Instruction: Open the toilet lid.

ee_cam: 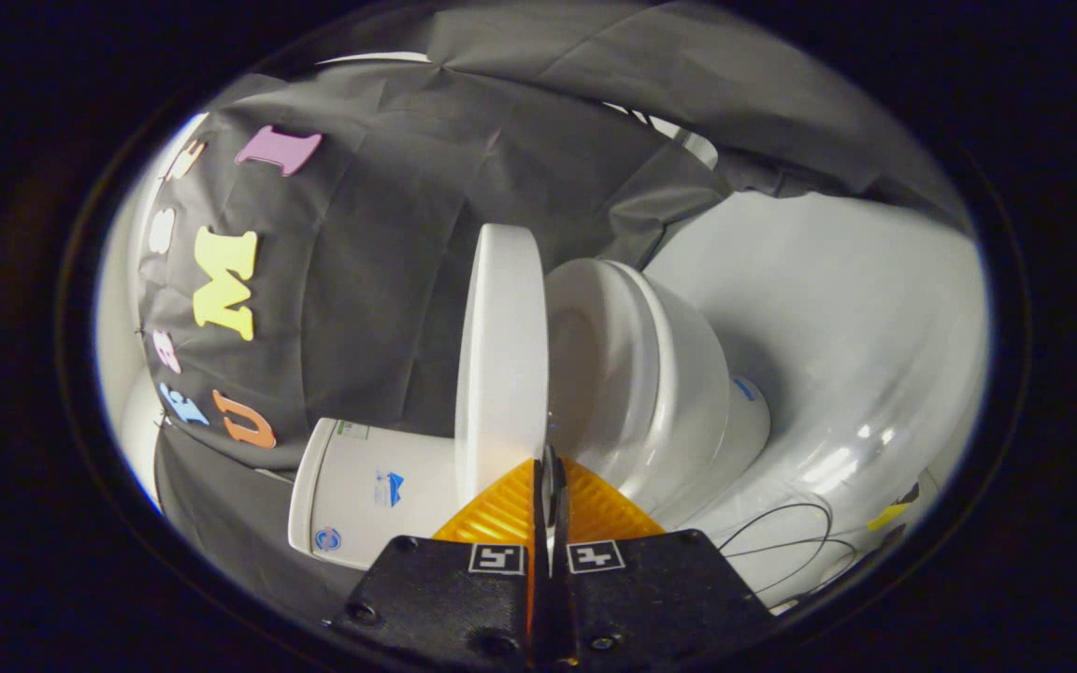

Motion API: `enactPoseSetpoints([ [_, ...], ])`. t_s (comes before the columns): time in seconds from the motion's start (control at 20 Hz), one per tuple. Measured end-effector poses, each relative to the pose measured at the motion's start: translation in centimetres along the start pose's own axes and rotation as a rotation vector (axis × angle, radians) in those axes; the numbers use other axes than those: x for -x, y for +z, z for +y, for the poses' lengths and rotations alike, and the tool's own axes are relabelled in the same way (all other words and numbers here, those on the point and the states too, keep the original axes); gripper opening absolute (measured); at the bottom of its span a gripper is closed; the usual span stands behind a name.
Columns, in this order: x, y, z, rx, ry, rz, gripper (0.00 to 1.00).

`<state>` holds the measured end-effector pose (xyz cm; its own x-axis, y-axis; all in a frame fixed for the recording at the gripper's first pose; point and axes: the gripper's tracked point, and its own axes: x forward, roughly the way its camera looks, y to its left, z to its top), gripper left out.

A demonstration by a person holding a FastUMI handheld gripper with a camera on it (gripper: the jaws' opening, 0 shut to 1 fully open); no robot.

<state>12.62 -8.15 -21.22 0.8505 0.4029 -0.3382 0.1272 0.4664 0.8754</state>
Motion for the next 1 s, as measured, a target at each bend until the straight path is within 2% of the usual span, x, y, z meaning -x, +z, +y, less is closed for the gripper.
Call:
enactPoseSetpoints([
  [0.55,0.8,0.0,3.4,0.06,-0.019,-0.035,0.04],
  [1.0,2.0,-0.7,8.1,0.139,-0.007,-0.066,0.04],
])
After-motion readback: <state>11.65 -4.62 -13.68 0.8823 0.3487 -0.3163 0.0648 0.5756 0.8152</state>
